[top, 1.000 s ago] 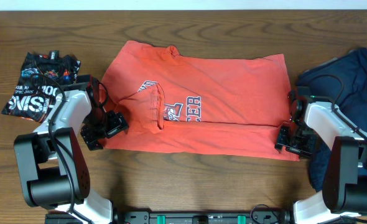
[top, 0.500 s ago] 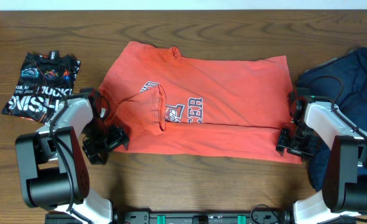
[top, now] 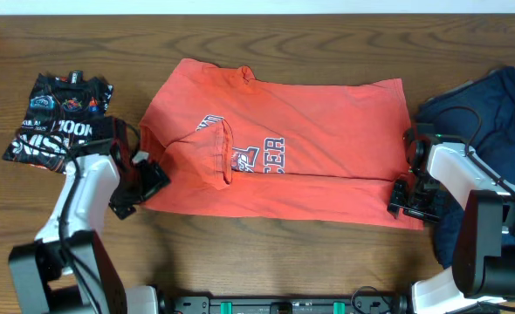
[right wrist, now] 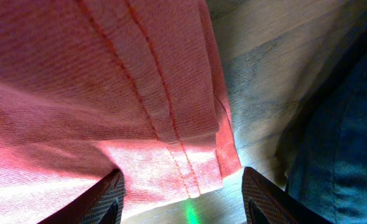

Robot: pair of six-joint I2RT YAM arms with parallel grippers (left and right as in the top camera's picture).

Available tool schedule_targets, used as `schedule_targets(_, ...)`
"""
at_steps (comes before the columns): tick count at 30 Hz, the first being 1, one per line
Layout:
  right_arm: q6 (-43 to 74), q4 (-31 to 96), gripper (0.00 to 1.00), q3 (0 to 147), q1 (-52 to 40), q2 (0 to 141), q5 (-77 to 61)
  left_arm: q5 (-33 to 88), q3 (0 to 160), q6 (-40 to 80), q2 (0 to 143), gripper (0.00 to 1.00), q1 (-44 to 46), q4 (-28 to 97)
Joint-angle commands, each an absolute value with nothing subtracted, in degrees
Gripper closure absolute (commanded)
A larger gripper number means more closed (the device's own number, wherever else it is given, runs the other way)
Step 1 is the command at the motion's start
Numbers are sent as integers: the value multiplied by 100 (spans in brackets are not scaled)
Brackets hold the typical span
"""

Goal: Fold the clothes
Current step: 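Pull the near hem toward the robot with both grippers to smooth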

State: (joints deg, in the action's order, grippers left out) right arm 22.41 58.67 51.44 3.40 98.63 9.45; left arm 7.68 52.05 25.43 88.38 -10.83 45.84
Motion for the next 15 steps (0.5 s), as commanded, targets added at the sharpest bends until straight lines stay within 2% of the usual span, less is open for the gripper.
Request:
schedule_targets(1,2357,5828,41,5063,276,9966,1177,508,5196,2910,8934,16,-1107,4447)
schedule_targets(15,2355,5806,41,5063,276,9966,1179,8,5083,3076,9968,16,-1109,4300)
